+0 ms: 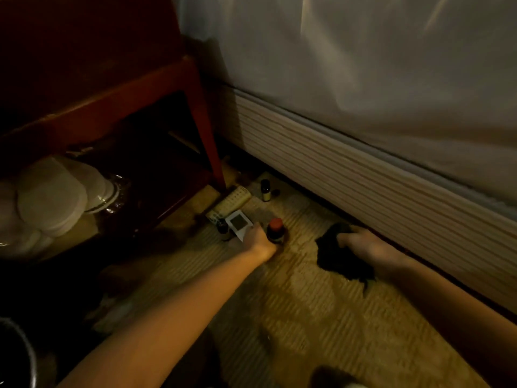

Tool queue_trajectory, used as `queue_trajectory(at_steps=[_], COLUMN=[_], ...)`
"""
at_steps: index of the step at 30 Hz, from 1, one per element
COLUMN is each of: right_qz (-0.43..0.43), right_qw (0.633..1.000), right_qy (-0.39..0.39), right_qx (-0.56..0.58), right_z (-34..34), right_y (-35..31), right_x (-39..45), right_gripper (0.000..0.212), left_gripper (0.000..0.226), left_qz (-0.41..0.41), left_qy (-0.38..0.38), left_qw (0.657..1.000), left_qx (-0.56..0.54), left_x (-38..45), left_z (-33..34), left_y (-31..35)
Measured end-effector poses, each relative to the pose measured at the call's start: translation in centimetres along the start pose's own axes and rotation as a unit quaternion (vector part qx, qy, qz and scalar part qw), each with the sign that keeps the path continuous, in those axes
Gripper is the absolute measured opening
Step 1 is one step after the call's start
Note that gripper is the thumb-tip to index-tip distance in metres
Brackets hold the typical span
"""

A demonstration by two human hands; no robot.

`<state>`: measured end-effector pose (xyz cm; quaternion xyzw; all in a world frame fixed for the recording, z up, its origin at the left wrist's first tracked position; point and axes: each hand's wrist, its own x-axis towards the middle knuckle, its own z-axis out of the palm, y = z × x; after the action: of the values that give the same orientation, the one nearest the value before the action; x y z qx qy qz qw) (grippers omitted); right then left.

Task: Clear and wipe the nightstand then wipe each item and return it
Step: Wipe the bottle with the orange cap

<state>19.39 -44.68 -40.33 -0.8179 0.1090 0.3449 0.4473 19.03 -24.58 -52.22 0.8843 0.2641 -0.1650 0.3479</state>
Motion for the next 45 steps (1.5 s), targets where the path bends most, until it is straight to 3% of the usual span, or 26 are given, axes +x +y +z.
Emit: queue_trajectory(at_steps=[2,7,12,16,20,24,27,29,31,33,37,40,42,45], right_qz=[0.020,0.030,0.067,0.074,0.011,-0.053,-0.190,-0.323,-0.445,-0.501,-0.520,-0.538,-0.505,-0.339], right_qw=[0.999,0.983,0.969,0.939,0.917,0.906,0.916,0.922,0.890,0.840,0.826,0.819,0.848,0.929], right_qy=[0.002,0.000,-0.013,0.000,0.008,-0.007,-0.005,0.037,0.096,0.131,0.136,0.139,0.117,0.036], right_qx=[0.045,0.181,0.239,0.337,0.399,0.419,0.353,0.211,-0.015,-0.160,-0.169,-0.144,-0.109,-0.145], right_z=[0.1,0.1,0.4,0.3,-0.2,0.4,1.5,2.3,2.7,2.9,3.3,4.2,4.7,4.1], right_y=[0.4,1.0,1.4,1.3,0.8,-0.2,-1.1,-0.7,-0.1,0.5,0.3,-0.8,-1.6,-3.2], right_x=[0.3,0.7,0.6,0.1,-0.8,-2.3,-3.6,-3.8,-4.0,-3.8,-3.7,-3.9,-4.4,-5.4], right_gripper=[0.004,0.013,0.038,0.043,0.034,0.033,0.027,0.028,0.033,0.037,0.043,0.038,0.031,0.032], left_gripper=[0.074,0.040,0.050,0.036,0.025,0.016,0.038,0.044,0.041,0.043,0.061,0.033,0.023,0.033], left_qz=[0.005,0.022,0.091,0.180,0.272,0.195,0.123,0.090,0.084,0.082,0.127,0.209,0.297,0.420], left_qy=[0.040,0.093,0.107,0.078,0.009,-0.057,-0.094,-0.104,-0.097,-0.077,-0.015,0.110,0.182,0.212], left_qw=[0.999,0.995,0.990,0.967,0.905,0.874,0.878,0.879,0.881,0.896,0.919,0.919,0.897,0.872], left_qx=[-0.007,-0.026,-0.020,-0.165,-0.326,-0.441,-0.453,-0.457,-0.455,-0.430,-0.373,-0.315,-0.273,-0.135], left_x=[1.2,2.7,2.3,-0.7,-5.2,-8.6,-10.4,-11.5,-12.2,-12.4,-13.1,-14.6,-15.2,-15.6], left_z=[1.7,3.5,2.0,0.3,-1.9,-3.1,-4.0,-4.6,-5.1,-5.7,-6.4,-6.2,-6.4,-6.8], left_y=[-0.5,-1.1,-1.5,-1.0,-0.2,2.1,4.0,4.6,5.0,4.7,3.3,3.1,2.7,1.6])
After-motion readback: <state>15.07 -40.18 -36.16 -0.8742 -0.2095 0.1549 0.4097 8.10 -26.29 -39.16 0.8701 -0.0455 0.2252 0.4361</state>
